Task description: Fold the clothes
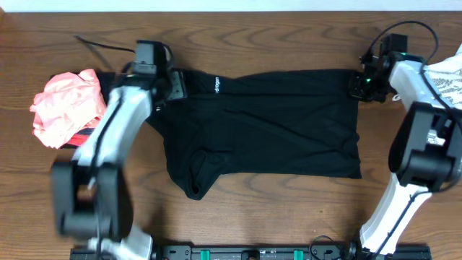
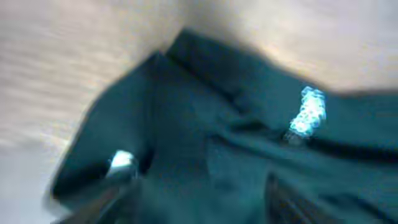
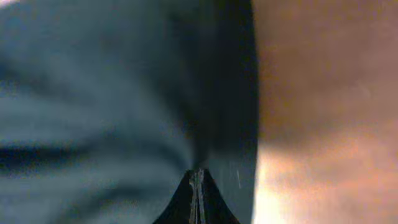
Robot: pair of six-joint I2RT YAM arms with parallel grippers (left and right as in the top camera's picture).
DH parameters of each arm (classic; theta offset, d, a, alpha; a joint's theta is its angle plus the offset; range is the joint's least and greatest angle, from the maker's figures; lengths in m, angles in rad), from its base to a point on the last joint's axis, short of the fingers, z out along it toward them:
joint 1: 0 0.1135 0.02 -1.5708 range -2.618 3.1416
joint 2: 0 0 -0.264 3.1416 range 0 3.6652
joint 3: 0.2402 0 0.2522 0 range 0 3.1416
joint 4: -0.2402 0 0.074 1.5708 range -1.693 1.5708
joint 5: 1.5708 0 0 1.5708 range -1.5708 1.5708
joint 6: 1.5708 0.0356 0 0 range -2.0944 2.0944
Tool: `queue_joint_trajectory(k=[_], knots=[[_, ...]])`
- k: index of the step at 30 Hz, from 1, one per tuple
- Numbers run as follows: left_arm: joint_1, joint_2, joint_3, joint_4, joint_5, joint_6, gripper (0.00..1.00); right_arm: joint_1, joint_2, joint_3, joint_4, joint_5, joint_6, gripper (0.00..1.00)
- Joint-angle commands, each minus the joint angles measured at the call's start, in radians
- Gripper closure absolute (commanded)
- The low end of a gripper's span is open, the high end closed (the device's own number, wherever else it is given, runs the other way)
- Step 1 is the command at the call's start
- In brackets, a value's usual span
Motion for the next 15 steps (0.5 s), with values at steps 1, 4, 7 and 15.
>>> queue_joint_trajectory(k=[1, 4, 7, 15], knots=[[-0.024, -0.155, 0.019, -0.154, 0.032, 0.011, 0.37, -0.007, -0.186, 0.001, -0.109, -0.061, -0.050, 0.98], [-0.057, -0.231, 0.018, -0.340, 0.032, 0.012, 0.37, -0.003, -0.261, 0.000, -0.277, -0.051, -0.061, 0.98], [-0.099, -0.250, 0.014, -0.477, 0.032, 0.012, 0.35, 0.008, -0.288, 0.000, -0.443, -0.051, -0.061, 0.91], [-0.216, -0.238, -0.074, -0.585, 0.031, 0.013, 0.33, 0.066, -0.288, -0.086, -0.611, 0.027, -0.055, 0.81]])
